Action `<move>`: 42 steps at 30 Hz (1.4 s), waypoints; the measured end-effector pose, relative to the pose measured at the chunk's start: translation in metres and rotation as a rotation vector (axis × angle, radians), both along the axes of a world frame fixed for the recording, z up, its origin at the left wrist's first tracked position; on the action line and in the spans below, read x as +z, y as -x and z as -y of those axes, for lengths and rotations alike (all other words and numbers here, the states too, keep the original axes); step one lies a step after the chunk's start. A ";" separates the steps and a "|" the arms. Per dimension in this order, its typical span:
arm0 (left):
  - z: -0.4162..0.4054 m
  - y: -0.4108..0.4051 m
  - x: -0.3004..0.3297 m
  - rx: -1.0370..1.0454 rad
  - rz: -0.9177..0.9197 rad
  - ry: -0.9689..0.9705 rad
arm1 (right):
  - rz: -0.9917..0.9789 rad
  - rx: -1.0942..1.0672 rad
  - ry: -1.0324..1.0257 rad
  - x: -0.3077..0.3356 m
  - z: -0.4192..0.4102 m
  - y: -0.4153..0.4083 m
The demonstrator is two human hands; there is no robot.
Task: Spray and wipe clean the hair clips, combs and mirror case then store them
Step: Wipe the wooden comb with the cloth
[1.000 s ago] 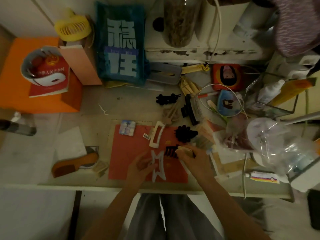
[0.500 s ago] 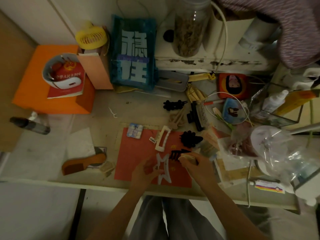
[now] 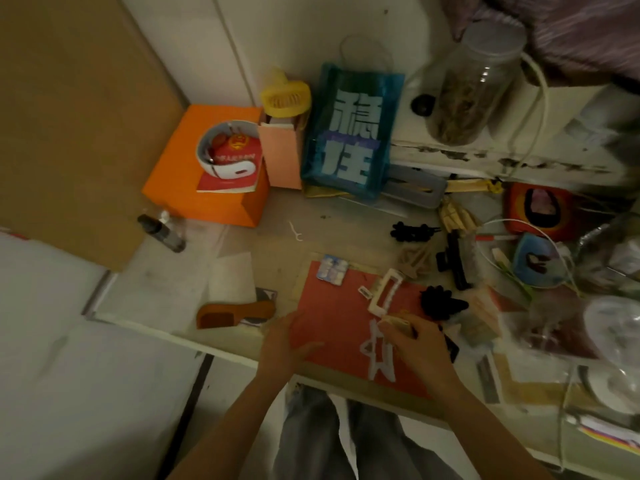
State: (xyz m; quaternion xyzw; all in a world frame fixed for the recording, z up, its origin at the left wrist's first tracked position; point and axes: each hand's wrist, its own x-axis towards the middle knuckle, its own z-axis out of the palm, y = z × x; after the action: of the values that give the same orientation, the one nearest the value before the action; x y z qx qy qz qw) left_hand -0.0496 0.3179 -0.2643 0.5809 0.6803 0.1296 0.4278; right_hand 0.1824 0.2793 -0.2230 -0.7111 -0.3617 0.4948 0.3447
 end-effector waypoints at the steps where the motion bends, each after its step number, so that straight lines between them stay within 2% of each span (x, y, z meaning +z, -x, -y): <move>1: -0.003 0.008 0.001 0.005 0.017 -0.018 | -0.015 0.004 0.001 0.001 -0.004 0.007; 5: -0.024 0.050 0.001 0.009 -0.025 -0.103 | -0.059 0.009 0.018 0.003 -0.022 0.043; 8: -0.042 0.083 -0.001 -0.001 -0.034 -0.080 | -0.011 0.002 0.026 -0.001 -0.035 0.075; 15: -0.094 0.177 -0.023 -0.224 -0.108 -0.046 | 0.090 -0.197 0.102 -0.014 -0.071 0.162; 18: -0.104 0.206 -0.036 -0.306 -0.122 0.013 | 0.150 -0.198 0.163 -0.019 -0.080 0.193; 20: -0.107 0.218 -0.044 -0.365 -0.156 0.020 | 0.179 -0.210 0.124 -0.021 -0.083 0.209; 26: -0.114 0.235 -0.052 -0.444 -0.125 0.012 | 0.165 -0.240 0.097 -0.021 -0.081 0.242; 33: -0.115 0.238 -0.058 -0.488 -0.173 -0.051 | 0.158 -0.246 0.099 -0.024 -0.077 0.256; 42: -0.116 0.234 -0.054 -0.394 -0.140 -0.021 | 0.132 -0.260 0.098 -0.028 -0.066 0.257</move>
State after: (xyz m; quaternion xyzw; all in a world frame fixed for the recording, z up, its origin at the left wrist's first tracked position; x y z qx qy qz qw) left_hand -0.2839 0.4336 -0.3186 0.7145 0.5805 0.0099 0.3904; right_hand -0.0744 0.3448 -0.2509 -0.7988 -0.2640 0.4153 0.3461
